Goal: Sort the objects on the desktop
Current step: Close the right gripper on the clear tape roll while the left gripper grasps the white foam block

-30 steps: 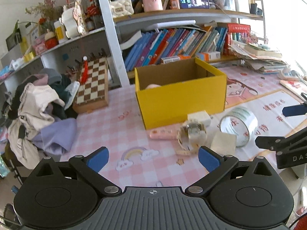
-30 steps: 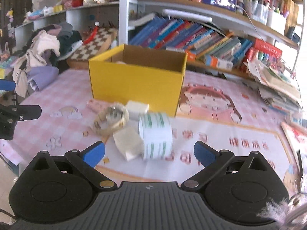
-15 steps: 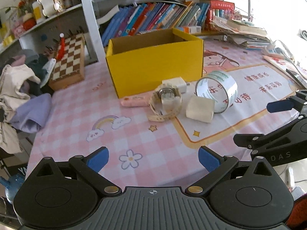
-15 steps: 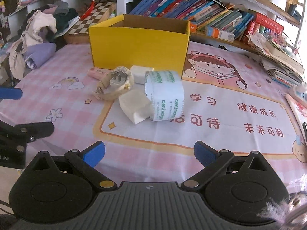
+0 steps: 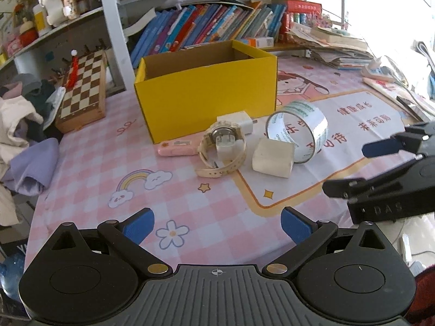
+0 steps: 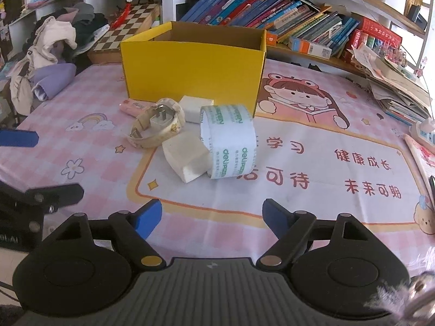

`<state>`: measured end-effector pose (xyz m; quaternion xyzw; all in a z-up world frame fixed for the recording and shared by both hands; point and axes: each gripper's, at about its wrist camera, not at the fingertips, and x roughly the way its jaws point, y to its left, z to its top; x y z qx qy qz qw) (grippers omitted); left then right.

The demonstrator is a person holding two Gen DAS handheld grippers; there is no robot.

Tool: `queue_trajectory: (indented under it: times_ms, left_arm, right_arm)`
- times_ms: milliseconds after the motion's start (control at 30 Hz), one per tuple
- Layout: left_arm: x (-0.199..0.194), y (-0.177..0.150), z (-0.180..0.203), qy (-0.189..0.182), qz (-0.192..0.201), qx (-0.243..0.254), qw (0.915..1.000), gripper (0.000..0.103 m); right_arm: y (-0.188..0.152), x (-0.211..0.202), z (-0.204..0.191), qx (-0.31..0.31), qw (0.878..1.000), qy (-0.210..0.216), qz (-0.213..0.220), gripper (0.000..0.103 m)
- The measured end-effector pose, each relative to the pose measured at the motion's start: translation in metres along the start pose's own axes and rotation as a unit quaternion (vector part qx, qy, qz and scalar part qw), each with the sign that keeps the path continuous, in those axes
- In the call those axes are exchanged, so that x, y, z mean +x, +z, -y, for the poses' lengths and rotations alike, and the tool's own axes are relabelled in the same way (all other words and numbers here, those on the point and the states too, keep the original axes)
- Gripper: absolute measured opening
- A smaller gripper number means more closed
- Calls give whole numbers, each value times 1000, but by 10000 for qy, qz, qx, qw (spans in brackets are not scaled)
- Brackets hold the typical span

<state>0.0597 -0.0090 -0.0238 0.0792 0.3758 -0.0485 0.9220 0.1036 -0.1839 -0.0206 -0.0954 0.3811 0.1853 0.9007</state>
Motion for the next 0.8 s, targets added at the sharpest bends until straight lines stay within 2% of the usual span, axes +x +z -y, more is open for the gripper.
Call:
queue_trajectory:
  times_ms: [200, 433, 567, 733, 767, 800]
  left_arm:
    - [5, 6, -1, -84, 20, 26, 10000, 100]
    - [14, 14, -2, -231, 38, 98, 9997, 99]
    - [22, 20, -1, -372, 14, 164, 9992, 93]
    - [34, 24, 6, -608, -101, 322, 9976, 79]
    - [37, 25, 8, -671, -133, 363, 9970, 74]
    - [40, 26, 9, -728, -161, 379, 9965, 68]
  right_arm:
    - [12, 8, 3, -29, 9999, -97, 40, 70]
    - [31, 21, 8, -111, 9998, -165, 50, 65]
    - [40, 30, 11, -159, 9997, -159, 13, 60]
    - [47, 39, 18, -142, 9998, -117, -76, 48]
    - [47, 41, 18, -149, 9998, -109, -103, 42]
    - [48, 42, 20, -157, 9998, -95, -126, 41]
